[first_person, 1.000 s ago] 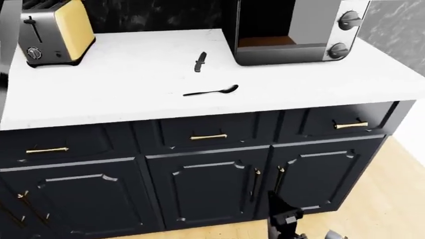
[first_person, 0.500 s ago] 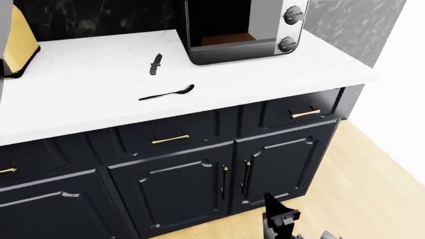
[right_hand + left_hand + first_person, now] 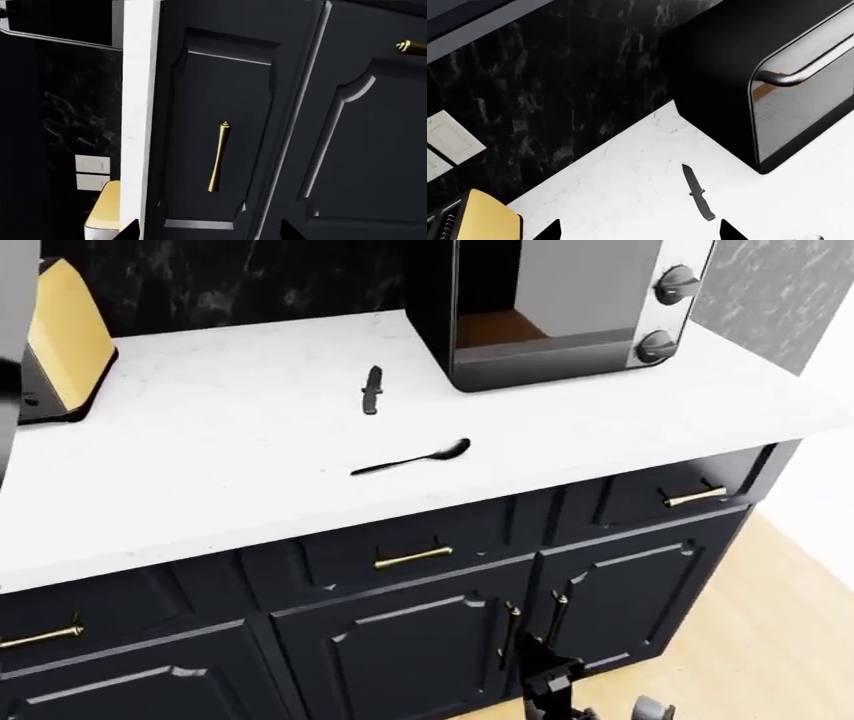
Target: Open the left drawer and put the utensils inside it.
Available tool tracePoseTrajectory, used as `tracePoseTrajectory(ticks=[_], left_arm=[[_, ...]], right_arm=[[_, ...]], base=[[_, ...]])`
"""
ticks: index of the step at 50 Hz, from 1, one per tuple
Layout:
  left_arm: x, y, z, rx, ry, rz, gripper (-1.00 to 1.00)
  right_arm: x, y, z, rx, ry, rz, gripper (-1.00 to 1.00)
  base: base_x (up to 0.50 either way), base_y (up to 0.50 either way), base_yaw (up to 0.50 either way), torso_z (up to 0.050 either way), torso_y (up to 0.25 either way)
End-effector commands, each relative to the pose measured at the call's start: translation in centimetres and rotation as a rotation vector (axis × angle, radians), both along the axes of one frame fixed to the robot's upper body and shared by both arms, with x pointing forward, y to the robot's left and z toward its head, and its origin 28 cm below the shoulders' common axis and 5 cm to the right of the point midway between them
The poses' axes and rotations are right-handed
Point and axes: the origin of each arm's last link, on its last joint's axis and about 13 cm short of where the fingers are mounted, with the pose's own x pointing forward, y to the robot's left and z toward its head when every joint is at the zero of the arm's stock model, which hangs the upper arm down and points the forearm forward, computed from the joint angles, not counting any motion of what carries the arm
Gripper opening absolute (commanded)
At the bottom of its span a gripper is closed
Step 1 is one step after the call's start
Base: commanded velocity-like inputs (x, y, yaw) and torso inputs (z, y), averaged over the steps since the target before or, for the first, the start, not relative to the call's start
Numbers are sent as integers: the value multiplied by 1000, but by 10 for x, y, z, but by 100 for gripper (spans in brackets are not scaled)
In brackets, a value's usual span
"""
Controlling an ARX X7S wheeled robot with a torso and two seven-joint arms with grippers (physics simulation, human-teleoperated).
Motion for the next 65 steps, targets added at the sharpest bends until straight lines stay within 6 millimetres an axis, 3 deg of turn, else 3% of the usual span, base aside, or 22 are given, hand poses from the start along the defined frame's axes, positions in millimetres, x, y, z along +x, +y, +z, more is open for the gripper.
tracePoseTrajectory(ticks=[1, 22, 43, 47, 48, 53, 61, 65], left_arm=[[2, 0, -3, 7, 8, 0, 100], [3, -1, -4, 13, 13, -5, 100], [3, -2, -5, 5, 8, -9, 100], [-1, -5, -8, -68, 95, -54, 100], [-1, -8, -10, -42, 141, -147, 100], [-3, -7, -14, -29, 214, -142, 100], [-3, -7, -17, -7, 241, -147, 100], [-3, -7, -16, -4, 237, -146, 100]], right_arm=[[0, 1, -2, -12, 0, 1, 100], [2, 1, -4, -39, 31, 7, 100], [2, 0, -4, -25, 28, 3, 100], [3, -2, -4, -55, 57, 9, 100], [3, -2, -5, -58, 70, 17, 100], [0, -3, -3, -49, 64, 19, 100], [-10, -5, -8, 32, 24, 61, 100], [-10, -8, -22, 27, 41, 67, 100]], base=[[527, 184, 0, 0, 0], [498, -22, 0, 0, 0], [96, 17, 0, 0, 1], [0, 0, 0, 0, 0], [0, 0, 0, 0, 0], [0, 0, 0, 0, 0], [0, 0, 0, 0, 0], [0, 0, 0, 0, 0]])
